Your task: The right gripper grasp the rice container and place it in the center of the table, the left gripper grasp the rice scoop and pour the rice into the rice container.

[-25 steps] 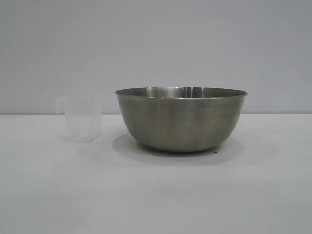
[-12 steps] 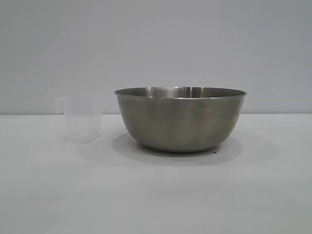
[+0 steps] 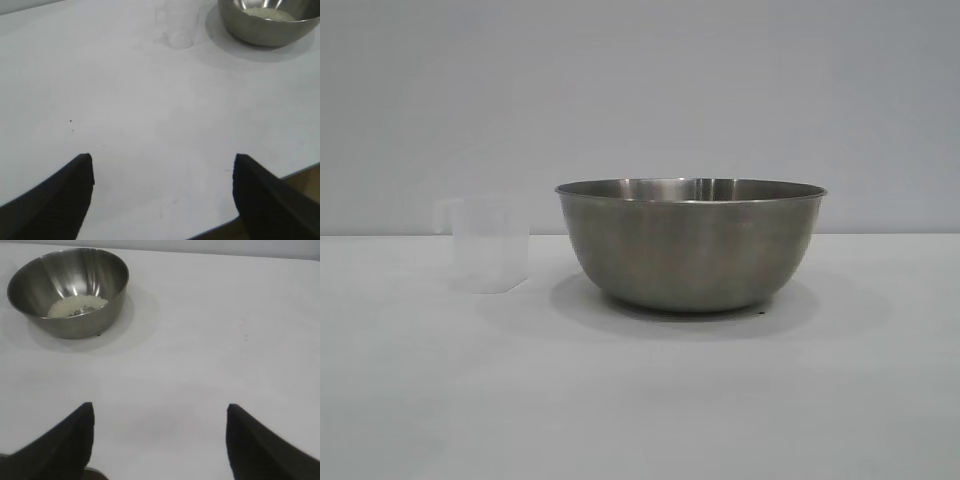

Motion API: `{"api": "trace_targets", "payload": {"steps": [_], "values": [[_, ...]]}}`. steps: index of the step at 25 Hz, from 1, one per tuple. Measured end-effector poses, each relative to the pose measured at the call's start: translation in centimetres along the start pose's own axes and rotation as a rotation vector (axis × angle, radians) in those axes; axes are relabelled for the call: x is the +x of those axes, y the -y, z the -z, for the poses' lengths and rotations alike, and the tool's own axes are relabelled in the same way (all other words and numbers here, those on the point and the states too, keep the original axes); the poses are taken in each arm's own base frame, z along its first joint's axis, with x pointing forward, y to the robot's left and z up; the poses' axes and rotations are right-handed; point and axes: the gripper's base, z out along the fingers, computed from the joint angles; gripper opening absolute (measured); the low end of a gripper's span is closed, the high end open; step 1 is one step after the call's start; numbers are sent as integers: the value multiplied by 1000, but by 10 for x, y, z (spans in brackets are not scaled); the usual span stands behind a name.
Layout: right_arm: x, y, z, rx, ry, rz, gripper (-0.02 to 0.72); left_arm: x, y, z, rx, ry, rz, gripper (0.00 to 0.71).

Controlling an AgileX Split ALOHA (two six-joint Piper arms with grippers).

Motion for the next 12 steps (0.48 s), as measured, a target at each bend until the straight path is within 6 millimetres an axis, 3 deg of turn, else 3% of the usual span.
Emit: {"api": "trace_targets", "payload": {"steps": [12], "values": [[0,0,0,0,0,0,481,2,4,3,-329,-14,193,505]]}}
